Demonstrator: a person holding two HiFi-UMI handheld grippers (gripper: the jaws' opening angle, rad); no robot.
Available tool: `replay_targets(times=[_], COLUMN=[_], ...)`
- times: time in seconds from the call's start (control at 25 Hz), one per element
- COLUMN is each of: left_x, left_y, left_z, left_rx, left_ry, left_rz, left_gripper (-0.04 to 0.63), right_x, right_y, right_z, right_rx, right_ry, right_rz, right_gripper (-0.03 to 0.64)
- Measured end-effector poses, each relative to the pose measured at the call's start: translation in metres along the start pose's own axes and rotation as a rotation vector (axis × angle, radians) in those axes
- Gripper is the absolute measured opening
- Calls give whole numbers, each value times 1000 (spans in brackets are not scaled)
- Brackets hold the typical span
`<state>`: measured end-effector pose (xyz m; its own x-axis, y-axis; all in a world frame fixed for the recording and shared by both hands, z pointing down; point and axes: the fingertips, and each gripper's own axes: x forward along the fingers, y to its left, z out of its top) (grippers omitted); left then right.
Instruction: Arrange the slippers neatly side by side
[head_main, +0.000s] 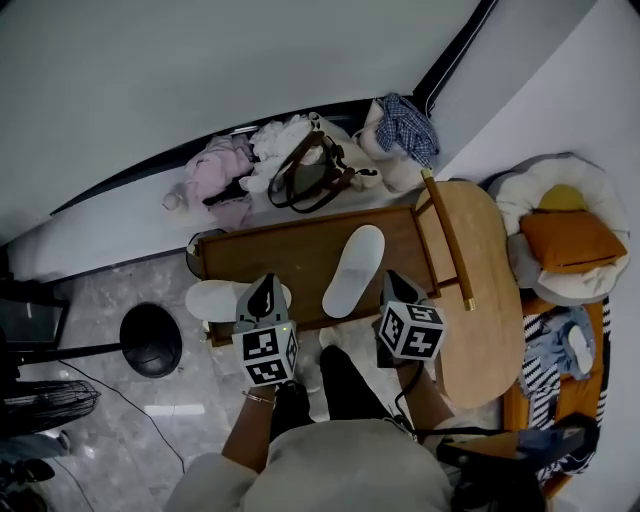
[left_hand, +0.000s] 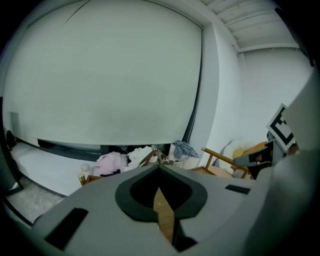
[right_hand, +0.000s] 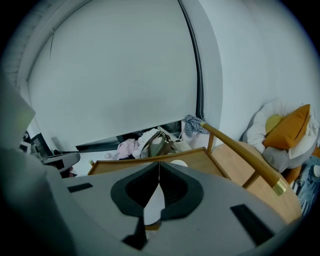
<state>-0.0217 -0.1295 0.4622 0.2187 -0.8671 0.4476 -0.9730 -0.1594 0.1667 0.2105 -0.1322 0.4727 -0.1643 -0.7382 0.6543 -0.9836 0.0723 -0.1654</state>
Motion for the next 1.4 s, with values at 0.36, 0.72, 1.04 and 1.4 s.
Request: replay_targets(times=[0.36,0.72,1.04,1.4], left_x=[15,24,32,40], left_y=[7,6,5,9], left_z=[-45,-65,-69,-78], left_rx=[3,12,18,34], left_ry=[85,132,149,181], left_rz=[0,-12,-14,-9], left_gripper=[8,8,8,8], right_x=[20,34,46,62], right_y=[-10,-17,-18,-21], right_z=[-35,-55,-59,-68], right_rx=[33,64,83,112], right_ry=[66,111,120,146], right_rz=[-25,-40,-21,-12], right_gripper=[34,34,37,40])
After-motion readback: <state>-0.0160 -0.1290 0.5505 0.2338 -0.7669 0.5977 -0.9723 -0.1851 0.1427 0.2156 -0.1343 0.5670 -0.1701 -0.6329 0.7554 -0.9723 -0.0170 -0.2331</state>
